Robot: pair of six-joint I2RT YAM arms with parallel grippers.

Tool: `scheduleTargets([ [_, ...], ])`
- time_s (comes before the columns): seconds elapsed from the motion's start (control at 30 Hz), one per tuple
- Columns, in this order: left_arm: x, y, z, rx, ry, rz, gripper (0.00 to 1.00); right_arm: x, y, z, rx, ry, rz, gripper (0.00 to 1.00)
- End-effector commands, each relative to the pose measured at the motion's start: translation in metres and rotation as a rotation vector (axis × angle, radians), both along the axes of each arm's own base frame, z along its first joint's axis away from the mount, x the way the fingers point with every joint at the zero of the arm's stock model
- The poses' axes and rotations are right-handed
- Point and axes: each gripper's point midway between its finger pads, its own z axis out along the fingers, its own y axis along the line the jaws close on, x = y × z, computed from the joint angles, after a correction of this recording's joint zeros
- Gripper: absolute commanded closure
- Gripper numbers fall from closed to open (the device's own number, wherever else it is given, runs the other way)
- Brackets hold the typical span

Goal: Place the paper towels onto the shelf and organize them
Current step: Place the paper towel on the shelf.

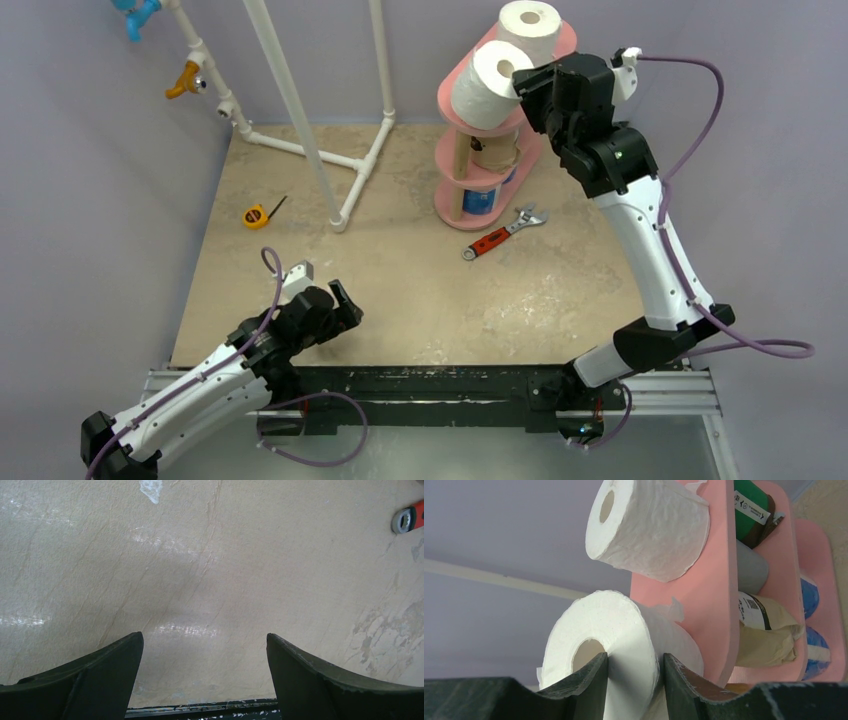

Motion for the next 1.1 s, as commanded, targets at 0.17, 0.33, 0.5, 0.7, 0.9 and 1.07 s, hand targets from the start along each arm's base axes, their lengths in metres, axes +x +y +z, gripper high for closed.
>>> scheduleTargets([
  [0.17, 0.002, -0.002, 0.001, -0.009, -0.012, -0.002, 0.08, -0.004, -0.006, 0.0, -0.002, -0.007, -0.012, 0.62],
  [0.33, 0.002, -0.002, 0.001, -0.011, -0.013, -0.002, 0.08, -0.004, -0.006, -0.002, -0.003, -0.003, -0.015, 0.6],
  [0.5, 0.002, -0.001, 0.0, -0.007, -0.009, -0.003, 0.08, -0.003, -0.006, -0.004, -0.004, -0.003, -0.019, 0.58],
  [0.7, 0.002, -0.003, 0.0, -0.011, -0.009, -0.003, 0.08, -0.002, -0.006, -0.007, -0.008, 0.0, -0.02, 0.55],
  [0.9, 0.003, -0.004, -0.001, -0.011, -0.005, -0.006, 0.08, -0.002, -0.007, -0.006, -0.009, -0.006, -0.021, 0.53],
  [1.07, 0.003, -0.004, -0.001, -0.012, -0.003, -0.005, 0.08, -0.002, -0.006, -0.008, -0.01, -0.004, -0.019, 0.52],
])
